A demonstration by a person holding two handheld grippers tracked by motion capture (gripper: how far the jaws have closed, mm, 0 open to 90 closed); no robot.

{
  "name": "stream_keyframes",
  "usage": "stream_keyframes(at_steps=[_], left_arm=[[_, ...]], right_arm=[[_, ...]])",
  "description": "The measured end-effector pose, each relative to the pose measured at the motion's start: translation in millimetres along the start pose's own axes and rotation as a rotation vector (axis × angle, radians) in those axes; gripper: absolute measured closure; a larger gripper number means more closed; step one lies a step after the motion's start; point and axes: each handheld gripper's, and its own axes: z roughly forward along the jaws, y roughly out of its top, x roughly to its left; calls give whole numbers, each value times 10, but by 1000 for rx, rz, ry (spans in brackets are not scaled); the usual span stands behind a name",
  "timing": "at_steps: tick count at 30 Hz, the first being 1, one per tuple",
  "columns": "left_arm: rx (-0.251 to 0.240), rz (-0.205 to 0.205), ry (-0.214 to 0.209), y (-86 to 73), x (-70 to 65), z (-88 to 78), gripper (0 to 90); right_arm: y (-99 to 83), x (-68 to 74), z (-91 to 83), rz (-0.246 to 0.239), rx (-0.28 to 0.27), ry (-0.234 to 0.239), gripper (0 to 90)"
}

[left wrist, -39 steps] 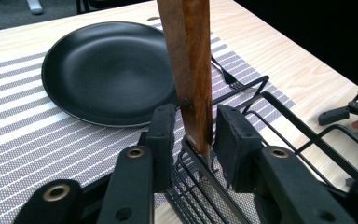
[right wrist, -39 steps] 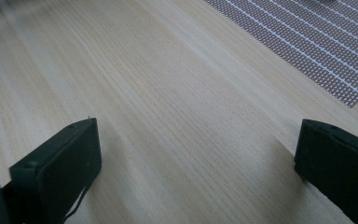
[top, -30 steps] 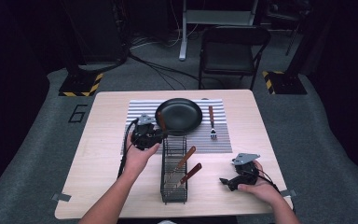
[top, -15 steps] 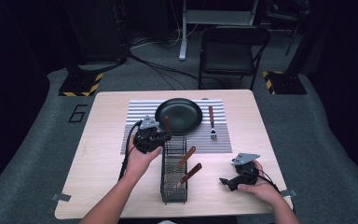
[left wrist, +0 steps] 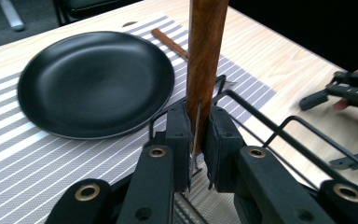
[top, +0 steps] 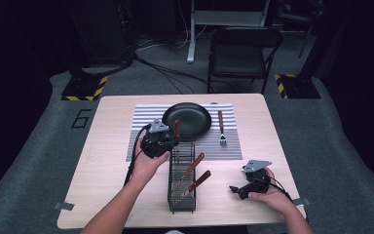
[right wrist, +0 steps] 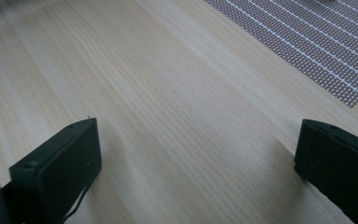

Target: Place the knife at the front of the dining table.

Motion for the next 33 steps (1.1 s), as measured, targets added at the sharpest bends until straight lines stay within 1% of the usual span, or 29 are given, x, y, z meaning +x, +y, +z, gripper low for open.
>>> stream_keyframes(at_steps=[3,4,5,8,10,12,13,15,16,17,19,28,33], left_arm=[[10,4,4,11,-1,-7,808],[8,-2,3,16,0,-12,808],[11,0,-1,19,6,-18,808],[2,-13,-6,29,7,-33,807],[2,-11,-13,40,8,-48,807],[4,-5,-12,67,2,-81,807],[-3,-10,-17,73,0,-86,807],[3,-10,-17,106,-1,-122,807],[-4,-11,-20,114,0,-126,807],[4,-6,-20,131,2,-146,807],[3,-3,-18,159,0,-180,807],[-12,-2,-18,261,12,-327,807],[-29,-4,-19,326,28,-418,807]], right_arm=[[0,0,0,-1,0,0,0],[0,0,0,-1,0,0,0],[0,0,-1,-1,1,0,0],[0,-1,0,-1,0,0,0],[0,-1,0,-1,0,0,0],[0,-1,0,-1,0,0,0],[0,-1,-1,-1,1,1,0],[0,-1,-1,-1,1,1,0],[0,-1,0,-1,0,0,0],[0,-1,0,-1,0,0,0],[0,0,0,0,0,0,0],[0,0,0,0,1,0,0],[0,0,-1,-1,1,0,0]])
